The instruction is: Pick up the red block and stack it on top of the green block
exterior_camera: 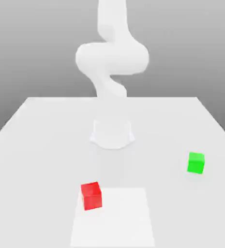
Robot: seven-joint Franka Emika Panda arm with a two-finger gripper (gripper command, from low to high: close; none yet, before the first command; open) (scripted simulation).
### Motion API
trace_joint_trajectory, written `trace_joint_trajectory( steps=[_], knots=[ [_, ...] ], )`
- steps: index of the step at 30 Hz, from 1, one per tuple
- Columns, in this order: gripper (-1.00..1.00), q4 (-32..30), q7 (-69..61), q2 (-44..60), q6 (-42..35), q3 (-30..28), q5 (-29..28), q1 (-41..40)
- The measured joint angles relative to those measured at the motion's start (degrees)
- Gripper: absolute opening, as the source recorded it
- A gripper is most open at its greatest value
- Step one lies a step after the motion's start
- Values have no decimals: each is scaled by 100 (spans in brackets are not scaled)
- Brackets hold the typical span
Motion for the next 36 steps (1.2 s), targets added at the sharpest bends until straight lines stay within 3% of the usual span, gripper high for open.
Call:
trace_joint_trajectory(
  steps=[8,15,21,27,32,33,36],
  knots=[
    [0,-1049,2333,1543,982,735,-222,-1025],
    [0,-1937,4230,2839,1811,1011,-312,-1645],
    [0,-2665,5463,3847,2526,996,74,-1835],
    [0,-2631,5941,4637,3176,808,-289,-1767],
    [0,-2551,6252,5335,3765,295,-727,-1360],
    [-100,-2542,6290,5433,3847,208,-782,-1288],
    [-100,-2542,6292,5433,3853,208,-784,-1288]
  ],
)
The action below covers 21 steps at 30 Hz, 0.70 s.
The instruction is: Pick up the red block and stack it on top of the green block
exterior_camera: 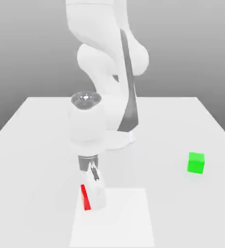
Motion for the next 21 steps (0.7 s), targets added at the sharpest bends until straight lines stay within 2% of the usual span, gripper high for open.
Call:
trace_joint_trajectory(
  steps=[4,15,21],
  knots=[
    [-100,1,10,2,8,-8,-10,6],
    [-100,-205,-633,-1385,-1161,415,892,-172],
    [-100,-251,981,-2124,-1767,1240,1321,654]
  ],
)
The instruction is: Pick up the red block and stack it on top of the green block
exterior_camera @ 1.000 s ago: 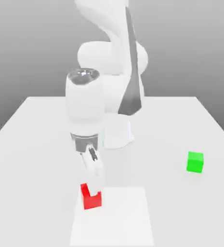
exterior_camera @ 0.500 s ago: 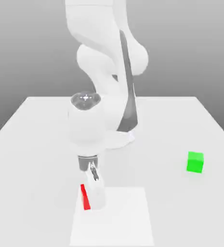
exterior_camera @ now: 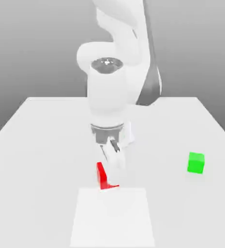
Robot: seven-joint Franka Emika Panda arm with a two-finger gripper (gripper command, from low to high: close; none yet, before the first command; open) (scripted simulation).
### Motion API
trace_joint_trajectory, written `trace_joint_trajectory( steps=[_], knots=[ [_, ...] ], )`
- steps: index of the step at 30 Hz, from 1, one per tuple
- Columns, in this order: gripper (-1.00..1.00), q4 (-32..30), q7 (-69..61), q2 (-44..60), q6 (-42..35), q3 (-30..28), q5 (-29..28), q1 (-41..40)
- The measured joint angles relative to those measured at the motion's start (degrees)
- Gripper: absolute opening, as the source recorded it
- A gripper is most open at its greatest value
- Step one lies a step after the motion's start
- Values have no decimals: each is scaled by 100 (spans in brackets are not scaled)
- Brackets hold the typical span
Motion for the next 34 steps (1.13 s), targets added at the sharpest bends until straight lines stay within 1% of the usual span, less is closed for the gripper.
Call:
trace_joint_trajectory(
  steps=[7,13,14,16,17,21,23,27,28,34],
  knots=[
    [-100,-86,2004,-659,-474,1215,871,1146],
    [-100,-195,3653,-926,-580,2255,1691,2183],
    [-100,-208,3863,-965,-585,2562,1913,2239],
    [-100,-203,4020,-1089,-610,3496,2567,1981],
    [-100,-197,4046,-1050,-535,3817,2711,1810],
    [-100,-174,4068,-648,-28,4983,2844,816],
    [-100,-163,4068,-426,258,5816,2848,4],
    [-100,-164,4068,-426,279,5818,2848,1],
    [100,-164,4067,-426,284,5818,2848,0],
    [100,-164,4067,-426,284,5818,2848,0]
  ],
)
